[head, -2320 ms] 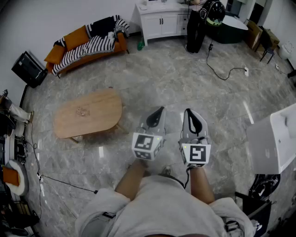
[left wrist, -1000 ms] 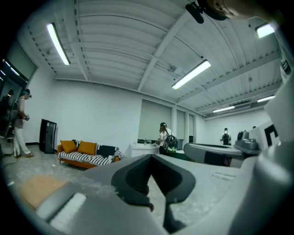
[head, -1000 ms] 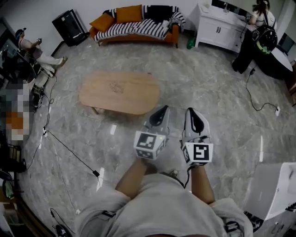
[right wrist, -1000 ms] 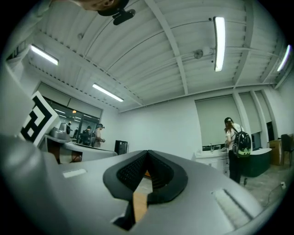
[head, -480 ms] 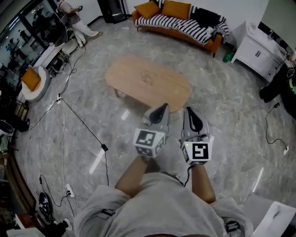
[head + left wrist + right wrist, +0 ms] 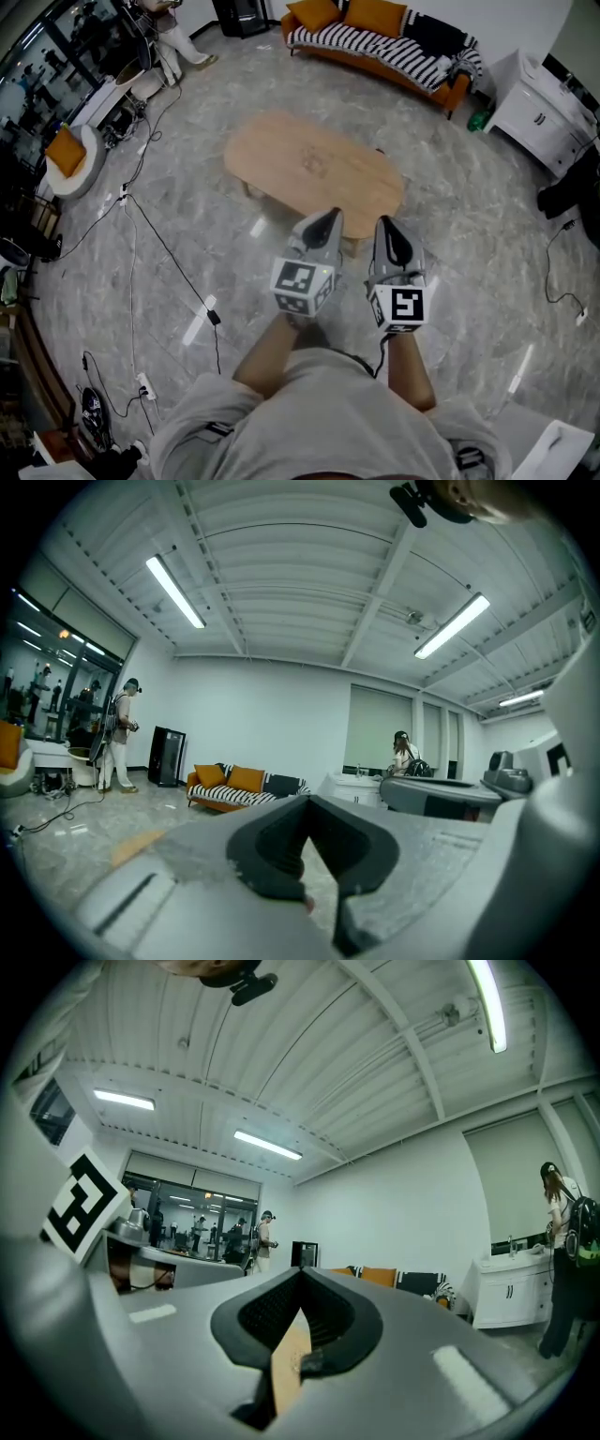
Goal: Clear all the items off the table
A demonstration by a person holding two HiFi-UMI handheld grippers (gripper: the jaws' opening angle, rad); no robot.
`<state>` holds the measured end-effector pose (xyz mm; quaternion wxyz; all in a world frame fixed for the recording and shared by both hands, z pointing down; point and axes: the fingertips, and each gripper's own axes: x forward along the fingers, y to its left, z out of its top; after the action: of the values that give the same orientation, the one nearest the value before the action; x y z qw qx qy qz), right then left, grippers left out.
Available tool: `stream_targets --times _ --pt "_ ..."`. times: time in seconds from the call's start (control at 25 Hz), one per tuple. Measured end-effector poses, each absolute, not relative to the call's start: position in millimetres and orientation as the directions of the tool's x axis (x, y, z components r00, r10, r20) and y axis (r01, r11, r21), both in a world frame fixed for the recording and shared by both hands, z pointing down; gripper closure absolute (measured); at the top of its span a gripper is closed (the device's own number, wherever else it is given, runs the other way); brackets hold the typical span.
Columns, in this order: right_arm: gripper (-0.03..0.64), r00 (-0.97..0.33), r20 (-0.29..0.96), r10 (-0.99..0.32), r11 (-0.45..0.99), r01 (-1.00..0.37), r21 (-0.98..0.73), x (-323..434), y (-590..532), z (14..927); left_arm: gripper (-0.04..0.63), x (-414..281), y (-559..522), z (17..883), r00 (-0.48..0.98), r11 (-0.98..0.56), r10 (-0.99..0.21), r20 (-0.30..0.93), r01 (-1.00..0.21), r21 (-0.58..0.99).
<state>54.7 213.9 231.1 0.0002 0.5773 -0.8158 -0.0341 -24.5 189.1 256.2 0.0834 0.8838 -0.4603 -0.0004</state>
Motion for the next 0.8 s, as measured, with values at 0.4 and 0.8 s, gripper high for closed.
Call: stream_targets --times 0.4,0.8 --pt "0.611 -0.331 -0.007 -0.944 0.330 -0.942 0.063 17 141 233 0.575 -72 114 261 0.562 -0.540 -0.824 0.074 -0.818 0.200" --pt "0.611 -0.362 0.064 -0.930 0.363 -0.932 0.004 12 47 261 0.575 -118 21 293 0.455 -0.412 -0.878 0.151 -0.877 0.247"
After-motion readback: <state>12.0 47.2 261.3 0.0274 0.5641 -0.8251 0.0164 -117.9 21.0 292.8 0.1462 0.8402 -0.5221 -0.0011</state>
